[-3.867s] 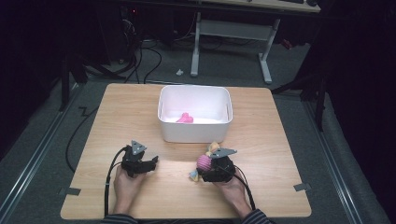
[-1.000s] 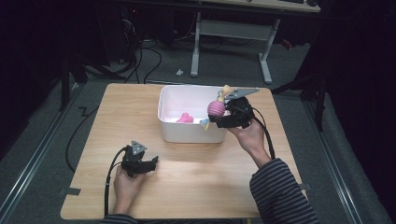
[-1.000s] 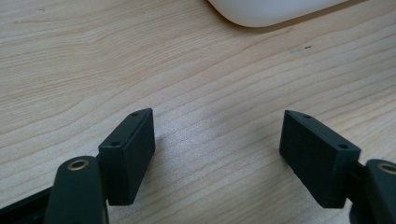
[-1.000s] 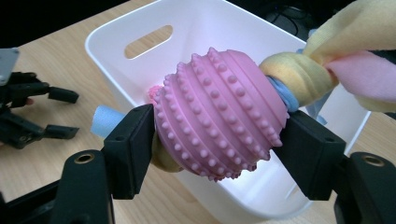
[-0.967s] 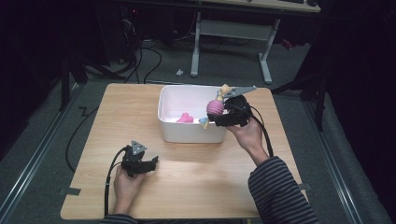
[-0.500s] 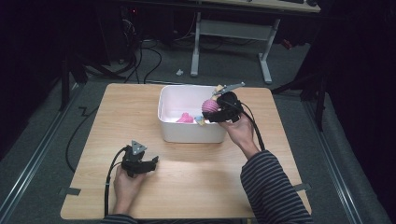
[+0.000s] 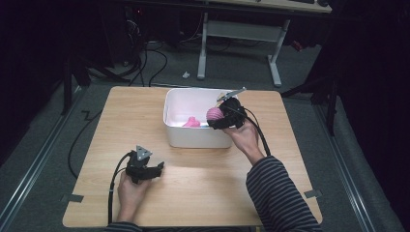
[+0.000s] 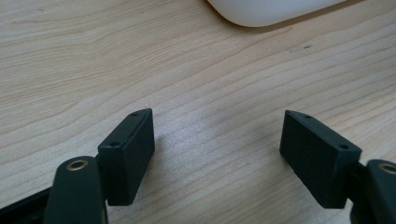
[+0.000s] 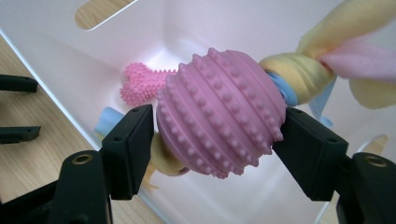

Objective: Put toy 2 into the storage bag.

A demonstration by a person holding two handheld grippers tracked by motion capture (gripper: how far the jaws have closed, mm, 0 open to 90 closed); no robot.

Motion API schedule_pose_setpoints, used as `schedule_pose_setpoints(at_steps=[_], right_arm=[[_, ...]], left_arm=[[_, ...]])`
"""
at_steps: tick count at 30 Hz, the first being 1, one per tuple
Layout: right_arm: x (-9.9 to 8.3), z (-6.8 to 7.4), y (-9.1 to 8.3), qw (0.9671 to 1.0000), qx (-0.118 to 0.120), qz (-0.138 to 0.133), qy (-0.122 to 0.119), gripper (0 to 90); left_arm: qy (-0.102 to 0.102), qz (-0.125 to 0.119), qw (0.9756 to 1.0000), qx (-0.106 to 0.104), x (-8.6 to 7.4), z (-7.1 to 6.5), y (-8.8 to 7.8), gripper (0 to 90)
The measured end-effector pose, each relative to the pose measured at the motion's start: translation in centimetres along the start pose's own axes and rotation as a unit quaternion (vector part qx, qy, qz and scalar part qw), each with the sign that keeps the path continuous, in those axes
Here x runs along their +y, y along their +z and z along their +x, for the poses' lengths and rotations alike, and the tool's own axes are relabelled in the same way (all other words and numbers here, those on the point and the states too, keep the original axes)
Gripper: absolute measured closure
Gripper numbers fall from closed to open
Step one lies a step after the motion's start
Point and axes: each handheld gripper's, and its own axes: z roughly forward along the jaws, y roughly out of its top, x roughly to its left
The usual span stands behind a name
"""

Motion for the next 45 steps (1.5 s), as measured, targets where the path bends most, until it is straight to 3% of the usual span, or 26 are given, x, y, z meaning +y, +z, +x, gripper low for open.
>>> schedule_pose_setpoints(at_steps=[5, 8, 15, 19, 26, 33, 34, 45], right_arm=[[-0.2, -0.2, 0.1, 0.9999, 0.009, -0.003, 0.005, 30.2], [-0.3, -0.2, -0.3, 0.9996, 0.018, -0.019, 0.010, 29.9], [-1.0, -0.5, -2.1, 0.9985, 0.015, -0.051, 0.012, 30.8], [-2.4, -0.7, -4.3, 0.9957, 0.010, -0.090, 0.020, 32.9], [-4.8, -1.1, -6.8, 0.9919, 0.000, -0.125, 0.025, 34.0], [-6.4, -1.2, -8.8, 0.9895, -0.009, -0.141, 0.030, 34.5], [-7.1, -1.3, -9.5, 0.9874, -0.010, -0.154, 0.036, 34.7], [-10.0, -1.5, -11.1, 0.9839, -0.024, -0.170, 0.049, 35.0]], left_arm=[[0.000, 0.000, 1.0000, 0.000, 0.0, 0.0, 0.0, 26.7], [0.001, 0.000, 1.0000, -0.001, 0.0, 0.0, 0.0, 26.6], [0.001, 0.000, 1.0000, -0.001, 0.0, 0.0, 0.0, 26.4], [0.001, 0.000, 1.0000, -0.001, 0.0, 0.0, 0.0, 26.4], [0.001, 0.000, 1.0000, 0.000, 0.0, 0.0, 0.0, 26.3], [0.001, 0.000, 1.0000, 0.000, 0.0, 0.0, 0.0, 26.3], [0.001, 0.000, 1.0000, 0.000, 0.0, 0.0, 0.0, 26.3], [0.002, 0.000, 1.0000, -0.001, 0.0, -0.1, 0.0, 26.3]])
